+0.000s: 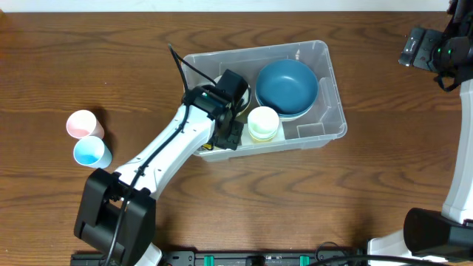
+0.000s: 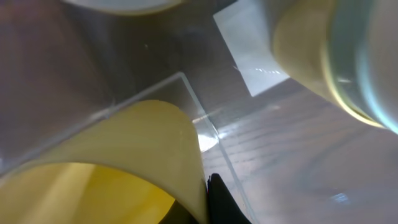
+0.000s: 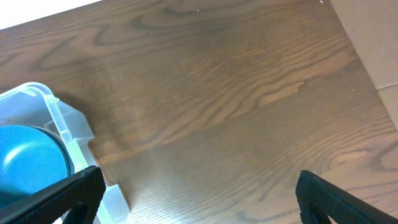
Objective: Pack container
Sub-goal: 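Lift the yellow cup and carry it into the bin with the left gripper, then lower the yellow cup into the bin's front left and release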
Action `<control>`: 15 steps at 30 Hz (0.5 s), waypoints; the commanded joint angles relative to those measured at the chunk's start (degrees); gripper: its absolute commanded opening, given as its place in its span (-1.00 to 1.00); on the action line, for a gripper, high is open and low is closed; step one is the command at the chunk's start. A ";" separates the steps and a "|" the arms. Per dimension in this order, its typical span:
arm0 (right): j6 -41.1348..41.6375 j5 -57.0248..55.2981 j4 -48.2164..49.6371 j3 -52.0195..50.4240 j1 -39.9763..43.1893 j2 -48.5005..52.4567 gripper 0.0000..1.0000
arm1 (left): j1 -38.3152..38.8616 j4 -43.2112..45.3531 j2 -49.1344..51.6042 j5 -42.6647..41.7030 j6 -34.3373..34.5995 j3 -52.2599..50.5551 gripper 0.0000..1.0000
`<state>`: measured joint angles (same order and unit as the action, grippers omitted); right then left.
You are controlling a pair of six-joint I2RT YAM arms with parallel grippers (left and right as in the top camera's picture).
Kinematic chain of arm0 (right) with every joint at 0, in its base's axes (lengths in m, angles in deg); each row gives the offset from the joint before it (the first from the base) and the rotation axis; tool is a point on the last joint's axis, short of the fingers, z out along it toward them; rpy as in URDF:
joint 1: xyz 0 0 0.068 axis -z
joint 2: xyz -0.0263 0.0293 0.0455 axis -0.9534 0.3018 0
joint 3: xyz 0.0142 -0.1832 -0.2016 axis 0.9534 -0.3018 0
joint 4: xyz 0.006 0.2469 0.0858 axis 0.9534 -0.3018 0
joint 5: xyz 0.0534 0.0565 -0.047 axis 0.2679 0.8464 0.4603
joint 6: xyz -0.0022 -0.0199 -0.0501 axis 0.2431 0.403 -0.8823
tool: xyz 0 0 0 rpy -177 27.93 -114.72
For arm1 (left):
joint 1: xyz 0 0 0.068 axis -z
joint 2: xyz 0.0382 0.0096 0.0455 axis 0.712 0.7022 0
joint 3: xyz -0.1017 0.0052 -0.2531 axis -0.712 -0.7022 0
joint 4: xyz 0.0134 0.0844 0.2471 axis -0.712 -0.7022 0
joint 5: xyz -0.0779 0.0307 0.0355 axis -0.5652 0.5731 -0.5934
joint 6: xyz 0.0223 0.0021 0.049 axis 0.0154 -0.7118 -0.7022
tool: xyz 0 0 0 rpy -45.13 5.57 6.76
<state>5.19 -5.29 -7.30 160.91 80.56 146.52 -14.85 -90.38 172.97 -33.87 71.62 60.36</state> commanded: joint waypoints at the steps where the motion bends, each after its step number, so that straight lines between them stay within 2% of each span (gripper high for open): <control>1: 0.63 -0.39 -0.09 0.04 0.11 -0.07 0.98 | 0.09 1.36 0.48 -0.79 0.50 -1.90 -0.88; 2: 0.63 -0.39 -0.09 0.04 0.11 -0.07 0.98 | 0.09 2.01 0.48 -0.79 0.50 -2.36 -0.85; 3: 0.63 -0.39 -0.09 0.04 0.11 -0.07 0.98 | 0.09 2.47 0.48 -0.79 0.50 -2.62 -0.70; 5: 0.63 -0.39 -0.09 0.04 0.11 -0.07 0.99 | 0.09 2.99 0.48 -0.76 0.48 -2.84 -0.27; 7: 0.63 -0.39 -0.09 0.04 0.11 -0.07 0.99 | 0.02 3.41 0.48 -0.74 0.46 -2.86 0.01; 15: 0.63 -0.39 -0.09 0.04 0.11 -0.07 0.98 | -2.43 3.63 -0.07 0.09 0.48 -0.59 0.04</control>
<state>5.19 -5.29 -7.32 160.91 80.56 146.52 -15.72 -86.10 173.04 -34.00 71.99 58.09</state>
